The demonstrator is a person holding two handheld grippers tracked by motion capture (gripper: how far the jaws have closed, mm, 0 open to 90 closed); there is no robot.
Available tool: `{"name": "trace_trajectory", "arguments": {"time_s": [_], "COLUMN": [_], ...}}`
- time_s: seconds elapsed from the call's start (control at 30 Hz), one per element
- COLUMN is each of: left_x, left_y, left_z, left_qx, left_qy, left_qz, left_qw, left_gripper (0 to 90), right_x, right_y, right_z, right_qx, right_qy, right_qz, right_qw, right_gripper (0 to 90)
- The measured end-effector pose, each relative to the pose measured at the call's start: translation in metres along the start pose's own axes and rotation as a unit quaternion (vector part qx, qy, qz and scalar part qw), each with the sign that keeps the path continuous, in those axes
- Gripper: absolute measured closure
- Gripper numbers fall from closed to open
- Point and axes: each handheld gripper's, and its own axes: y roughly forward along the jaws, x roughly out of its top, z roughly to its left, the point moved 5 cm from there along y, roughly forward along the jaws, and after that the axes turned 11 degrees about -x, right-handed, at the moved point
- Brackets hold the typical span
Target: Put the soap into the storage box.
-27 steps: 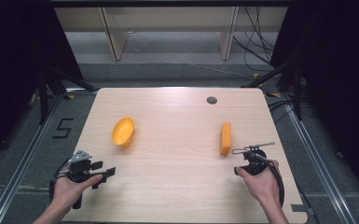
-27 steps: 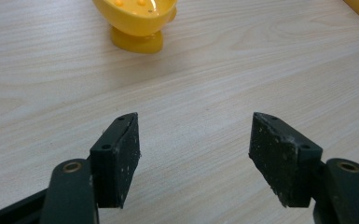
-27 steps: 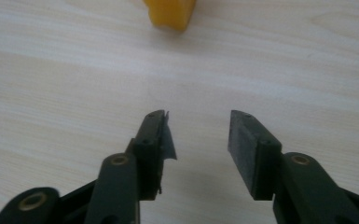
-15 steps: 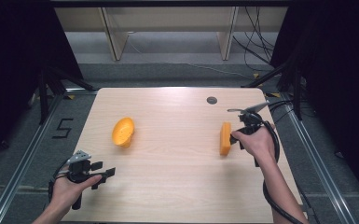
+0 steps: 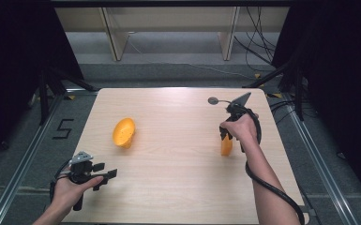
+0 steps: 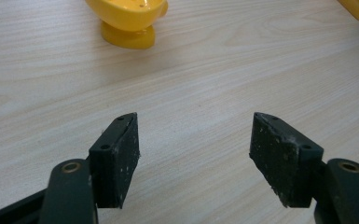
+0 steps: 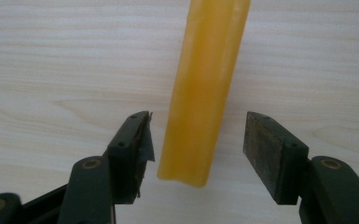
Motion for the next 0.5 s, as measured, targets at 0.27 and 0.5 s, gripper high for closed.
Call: {"name": "trace_trajectory", "arguments": {"time_s": [0.27, 0.5], "left_x": [0.000, 0.000], "left_y": [0.001, 0.001], "left_z": [0.000, -0.001], "left_qx": [-0.002, -0.004], "left_qy": [-0.003, -0.003], "left_qz": [0.002, 0.000], "left_qw": [1.0000, 1.0000], "left_gripper": [32.6, 32.6], "right_x": [0.009, 0.009], "right_y": [0.017, 0.026], "right_z": [0.010, 0.009], "right_qx": [-0.011, -0.035], "right_qy": [0.013, 0.021], "right_qz": [0.014, 0.033], "right_qw": [0.9998, 0.9986], "right_gripper": [40.8, 45.9]}}
